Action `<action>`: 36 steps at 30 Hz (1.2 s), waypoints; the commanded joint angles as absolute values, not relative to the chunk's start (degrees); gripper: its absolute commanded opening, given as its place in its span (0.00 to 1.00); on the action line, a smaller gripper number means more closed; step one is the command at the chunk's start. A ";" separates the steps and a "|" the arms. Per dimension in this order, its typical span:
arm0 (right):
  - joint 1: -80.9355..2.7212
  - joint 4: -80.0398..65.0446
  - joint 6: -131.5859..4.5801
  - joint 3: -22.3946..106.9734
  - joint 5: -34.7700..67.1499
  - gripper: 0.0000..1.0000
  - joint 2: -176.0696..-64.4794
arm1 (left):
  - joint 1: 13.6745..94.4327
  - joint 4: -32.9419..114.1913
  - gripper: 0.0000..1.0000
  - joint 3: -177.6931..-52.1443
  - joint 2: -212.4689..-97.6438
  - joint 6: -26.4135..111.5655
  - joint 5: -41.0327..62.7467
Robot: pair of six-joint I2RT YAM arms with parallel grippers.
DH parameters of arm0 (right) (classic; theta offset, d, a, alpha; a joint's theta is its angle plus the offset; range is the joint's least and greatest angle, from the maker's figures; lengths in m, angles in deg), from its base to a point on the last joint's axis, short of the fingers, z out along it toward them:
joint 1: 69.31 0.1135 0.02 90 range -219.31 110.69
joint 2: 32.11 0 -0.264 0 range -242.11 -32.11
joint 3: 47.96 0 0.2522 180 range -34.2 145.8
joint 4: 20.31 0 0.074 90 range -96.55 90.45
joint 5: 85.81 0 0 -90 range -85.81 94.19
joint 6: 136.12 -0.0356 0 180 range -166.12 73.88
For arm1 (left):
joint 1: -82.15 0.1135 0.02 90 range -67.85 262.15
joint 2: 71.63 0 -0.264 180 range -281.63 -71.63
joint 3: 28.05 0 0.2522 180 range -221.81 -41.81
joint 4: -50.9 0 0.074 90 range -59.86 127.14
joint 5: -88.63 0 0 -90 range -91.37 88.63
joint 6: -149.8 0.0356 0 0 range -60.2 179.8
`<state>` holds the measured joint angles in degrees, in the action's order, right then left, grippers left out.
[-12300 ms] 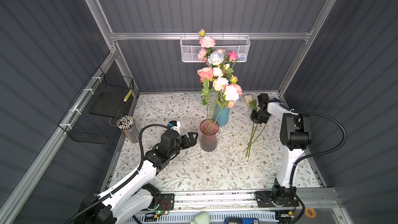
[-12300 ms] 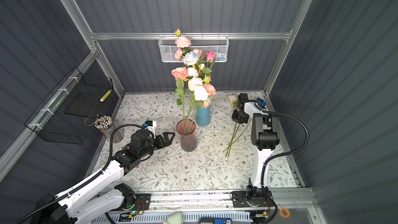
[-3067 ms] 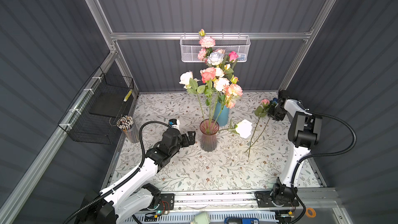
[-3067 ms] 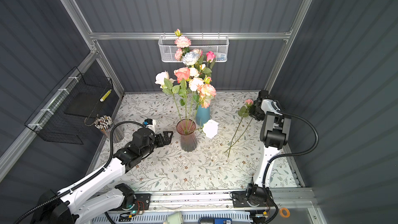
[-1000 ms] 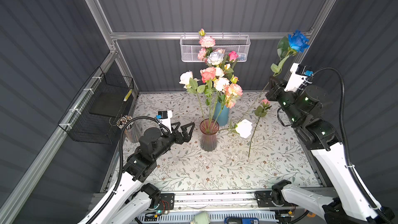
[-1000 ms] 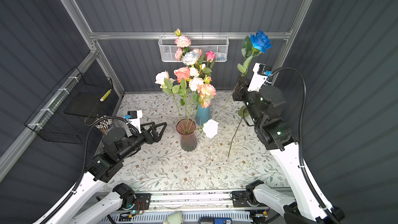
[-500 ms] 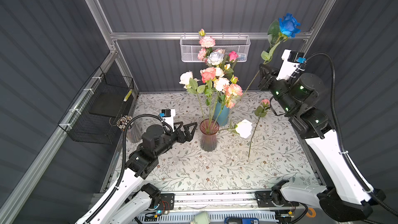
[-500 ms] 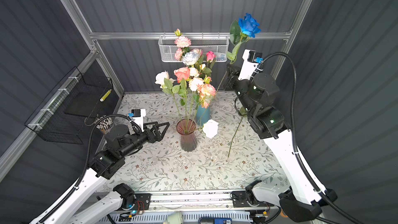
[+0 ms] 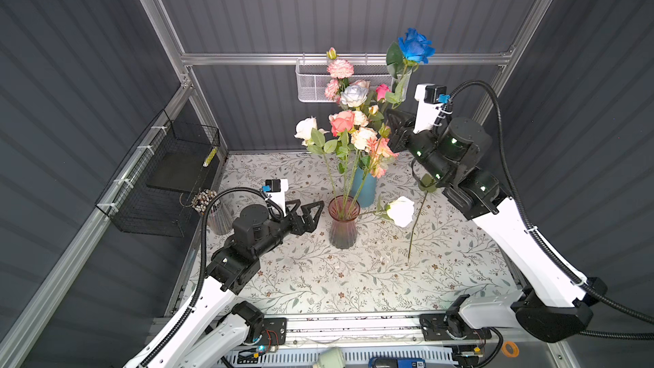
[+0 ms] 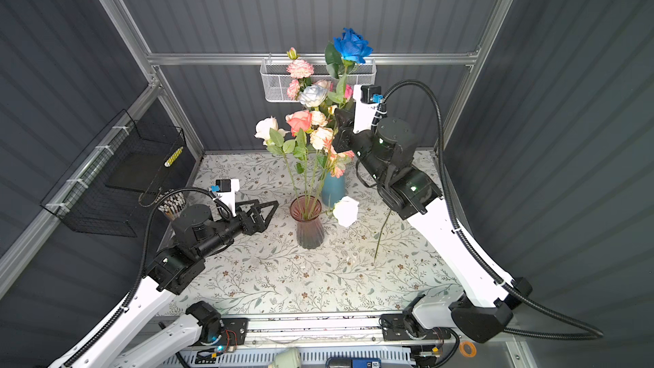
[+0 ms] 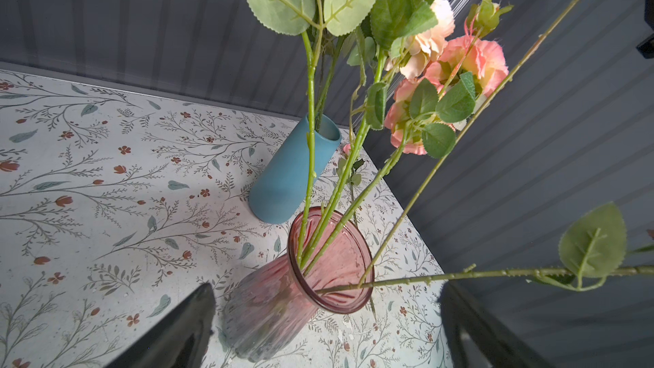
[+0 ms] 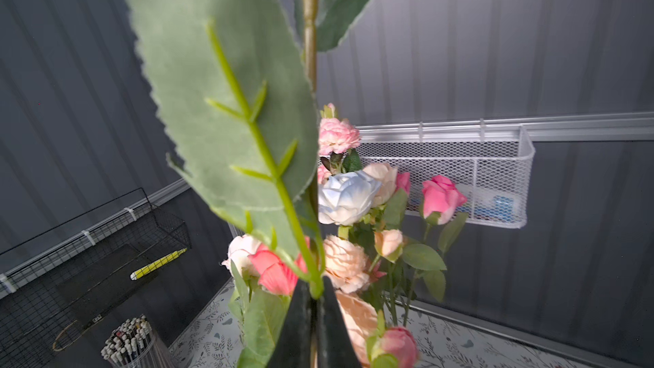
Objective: Arrange flowers in a vase
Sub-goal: Place the flower in the vase.
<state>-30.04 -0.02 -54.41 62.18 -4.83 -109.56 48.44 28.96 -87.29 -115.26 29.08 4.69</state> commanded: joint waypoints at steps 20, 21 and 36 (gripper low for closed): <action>-20.09 -5.15 -46.32 50.75 -4.72 0.15 -110.56 | 48.49 29.40 1.00 -86.47 -114.51 30.82 3.77; -20.02 -5.22 -46.71 50.11 -4.51 0.15 -110.46 | 48.49 29.64 0.99 -86.16 -114.60 30.70 3.80; -19.57 -3.64 -47.79 46.95 -4.96 0.41 -107.22 | 48.49 31.13 1.00 -85.10 -116.08 29.41 3.90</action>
<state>-19.92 -3.24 -47.62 47.51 -5.02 -109.36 48.44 29.50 -85.63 -115.81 29.80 4.21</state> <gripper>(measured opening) 0.400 0.994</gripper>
